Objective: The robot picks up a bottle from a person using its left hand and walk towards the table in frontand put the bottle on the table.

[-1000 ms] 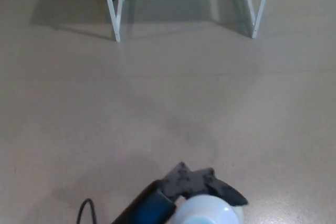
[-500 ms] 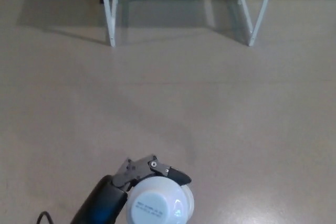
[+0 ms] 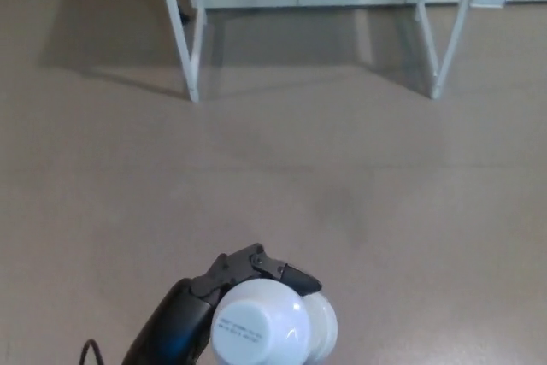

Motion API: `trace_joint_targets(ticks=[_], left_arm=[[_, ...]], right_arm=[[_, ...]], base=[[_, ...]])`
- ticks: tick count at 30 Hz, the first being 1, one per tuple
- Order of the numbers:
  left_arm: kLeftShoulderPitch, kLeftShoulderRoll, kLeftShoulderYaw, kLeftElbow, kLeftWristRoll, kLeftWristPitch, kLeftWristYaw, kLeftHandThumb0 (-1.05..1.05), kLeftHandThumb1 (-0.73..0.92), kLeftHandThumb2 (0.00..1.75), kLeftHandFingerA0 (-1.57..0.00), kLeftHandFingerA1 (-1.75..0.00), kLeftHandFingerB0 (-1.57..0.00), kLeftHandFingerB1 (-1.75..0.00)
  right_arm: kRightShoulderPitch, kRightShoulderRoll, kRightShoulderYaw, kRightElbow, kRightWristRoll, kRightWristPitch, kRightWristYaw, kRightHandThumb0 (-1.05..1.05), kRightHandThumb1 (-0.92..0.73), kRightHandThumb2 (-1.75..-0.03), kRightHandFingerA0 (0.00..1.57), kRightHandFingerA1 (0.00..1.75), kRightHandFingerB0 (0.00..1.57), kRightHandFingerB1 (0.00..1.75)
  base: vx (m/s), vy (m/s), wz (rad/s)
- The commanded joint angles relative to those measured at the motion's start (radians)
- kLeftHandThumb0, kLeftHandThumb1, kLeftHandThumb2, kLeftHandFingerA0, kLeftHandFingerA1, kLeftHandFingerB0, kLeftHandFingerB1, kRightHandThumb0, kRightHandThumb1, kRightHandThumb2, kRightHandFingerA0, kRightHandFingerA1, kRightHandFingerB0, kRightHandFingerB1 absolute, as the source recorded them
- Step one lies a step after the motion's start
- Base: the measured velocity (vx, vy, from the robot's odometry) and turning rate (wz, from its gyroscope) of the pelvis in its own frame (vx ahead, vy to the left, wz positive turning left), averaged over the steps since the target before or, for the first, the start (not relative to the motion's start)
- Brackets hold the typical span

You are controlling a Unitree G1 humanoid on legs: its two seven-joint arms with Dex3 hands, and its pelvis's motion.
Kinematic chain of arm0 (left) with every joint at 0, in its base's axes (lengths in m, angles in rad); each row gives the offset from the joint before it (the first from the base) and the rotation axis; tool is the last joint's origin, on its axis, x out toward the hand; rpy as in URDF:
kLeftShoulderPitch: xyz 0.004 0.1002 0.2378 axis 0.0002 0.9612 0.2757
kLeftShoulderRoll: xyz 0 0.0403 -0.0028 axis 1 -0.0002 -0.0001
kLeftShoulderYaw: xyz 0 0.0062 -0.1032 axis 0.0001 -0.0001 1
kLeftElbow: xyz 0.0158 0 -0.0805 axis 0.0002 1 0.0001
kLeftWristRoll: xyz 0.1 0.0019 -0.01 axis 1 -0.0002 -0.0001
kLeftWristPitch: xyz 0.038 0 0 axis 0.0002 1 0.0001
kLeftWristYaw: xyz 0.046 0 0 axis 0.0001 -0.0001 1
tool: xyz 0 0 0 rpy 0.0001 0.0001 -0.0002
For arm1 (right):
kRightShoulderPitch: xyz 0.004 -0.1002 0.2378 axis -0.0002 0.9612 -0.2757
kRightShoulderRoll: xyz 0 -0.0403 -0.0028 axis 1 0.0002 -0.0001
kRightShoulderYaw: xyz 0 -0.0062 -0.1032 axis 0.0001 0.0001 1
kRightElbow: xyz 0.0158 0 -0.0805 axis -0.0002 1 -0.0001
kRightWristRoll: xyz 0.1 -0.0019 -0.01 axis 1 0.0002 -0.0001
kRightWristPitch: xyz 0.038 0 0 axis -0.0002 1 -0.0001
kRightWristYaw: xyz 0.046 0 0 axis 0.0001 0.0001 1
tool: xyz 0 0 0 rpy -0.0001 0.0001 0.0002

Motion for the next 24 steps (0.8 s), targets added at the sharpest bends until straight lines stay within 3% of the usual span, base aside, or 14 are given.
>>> trace_joint_targets(ticks=[1,6,7,10,11,12,13,14,15,16,19,20,22,24], left_arm=[[-0.010,0.002,0.005,-0.007,-0.027,-0.035,-0.009,-0.17,0.78,0.67,-0.95,-1.45,-0.73,-1.17],[-0.006,-0.013,-0.003,-0.008,-0.025,-0.026,-0.003,-0.20,0.80,0.66,-0.99,-1.46,-0.73,-1.20],[-0.005,-0.016,-0.005,-0.009,-0.018,-0.028,0.000,-0.20,0.80,0.65,-1.00,-1.46,-0.73,-1.21],[-0.003,-0.021,-0.010,-0.016,-0.014,-0.018,0.002,-0.20,0.80,0.66,-0.99,-1.48,-0.71,-1.23],[0.006,-0.023,-0.013,-0.023,-0.024,-0.011,0.000,-0.19,0.80,0.66,-0.98,-1.49,-0.71,-1.24],[0.008,-0.022,-0.015,-0.022,-0.025,-0.015,0.000,-0.19,0.80,0.66,-0.98,-1.50,-0.69,-1.25],[0.008,-0.021,-0.016,-0.018,-0.026,-0.021,-0.002,-0.19,0.80,0.67,-0.96,-1.49,-0.69,-1.25],[0.007,-0.021,-0.017,-0.013,-0.028,-0.027,-0.004,-0.19,0.80,0.67,-0.96,-1.49,-0.69,-1.25],[0.008,-0.024,-0.019,-0.010,-0.037,-0.028,-0.007,-0.18,0.79,0.68,-0.97,-1.48,-0.70,-1.24],[0.011,-0.025,-0.020,-0.009,-0.034,-0.027,-0.004,-0.21,0.77,0.72,-0.98,-1.46,-0.75,-1.22],[0.017,-0.024,-0.026,-0.001,-0.001,-0.041,0.012,-0.21,0.77,0.72,-0.98,-1.45,-0.75,-1.22],[0.019,-0.023,-0.027,-0.001,0.004,-0.040,0.015,-0.21,0.76,0.72,-0.97,-1.45,-0.75,-1.23],[0.021,-0.024,-0.029,-0.005,0.008,-0.031,0.019,-0.18,0.77,0.68,-0.96,-1.47,-0.73,-1.22],[0.027,-0.026,-0.031,-0.008,-0.004,-0.023,0.016,-0.18,0.78,0.68,-0.96,-1.48,-0.73,-1.22]], right_arm=[[-0.003,-0.005,-0.001,0.000,0.003,0.012,0.021,-0.39,-0.59,-0.79,0.69,0.58,0.51,0.51],[-0.013,-0.005,0.004,0.008,-0.002,0.023,0.024,-0.40,-0.59,-0.81,0.65,0.57,0.51,0.51],[-0.015,-0.009,0.008,0.008,-0.008,0.023,0.026,-0.34,-0.70,-0.60,0.71,0.45,0.56,0.39],[-0.015,-0.014,0.010,0.003,-0.006,0.023,0.030,-0.33,-0.69,-0.59,0.71,0.46,0.56,0.40],[-0.015,-0.013,0.006,0.005,0.001,0.024,0.038,-0.39,-0.59,-0.80,0.67,0.58,0.52,0.51],[-0.015,-0.014,0.006,0.005,0.001,0.021,0.042,-0.39,-0.59,-0.80,0.66,0.57,0.52,0.52],[-0.014,-0.015,0.009,0.006,-0.001,0.018,0.043,-0.33,-0.69,-0.59,0.72,0.46,0.56,0.40],[-0.013,-0.016,0.013,0.007,-0.005,0.015,0.043,-0.33,-0.69,-0.59,0.72,0.46,0.56,0.40],[-0.013,-0.016,0.014,0.007,-0.006,0.017,0.041,-0.40,-0.59,-0.80,0.66,0.58,0.51,0.51],[-0.014,-0.015,0.014,0.007,-0.005,0.020,0.042,-0.33,-0.70,-0.60,0.71,0.46,0.54,0.39],[-0.017,-0.014,0.013,0.010,-0.003,0.027,0.047,-0.34,-0.69,-0.59,0.69,0.45,0.53,0.39],[-0.017,-0.013,0.009,0.009,0.001,0.028,0.051,-0.40,-0.59,-0.81,0.66,0.58,0.50,0.51],[-0.018,-0.015,0.009,0.009,0.001,0.027,0.055,-0.40,-0.59,-0.81,0.66,0.59,0.50,0.52],[-0.014,-0.015,0.011,0.005,-0.001,0.025,0.055,-0.33,-0.69,-0.61,0.76,0.49,0.56,0.41]], base=[[0.28,-0.079,-0.03],[0.36,0.045,-0.22],[0.39,0.130,-0.14],[0.51,0.199,-0.58],[0.48,0.288,-0.54],[0.47,0.266,-0.59],[0.46,0.277,-0.29],[0.46,0.276,-0.05],[0.45,0.264,0.07],[0.37,0.033,0.04],[0.36,-0.037,0.07],[0.42,-0.116,0.08],[0.36,-0.137,0.15],[0.50,-0.196,0.24]])
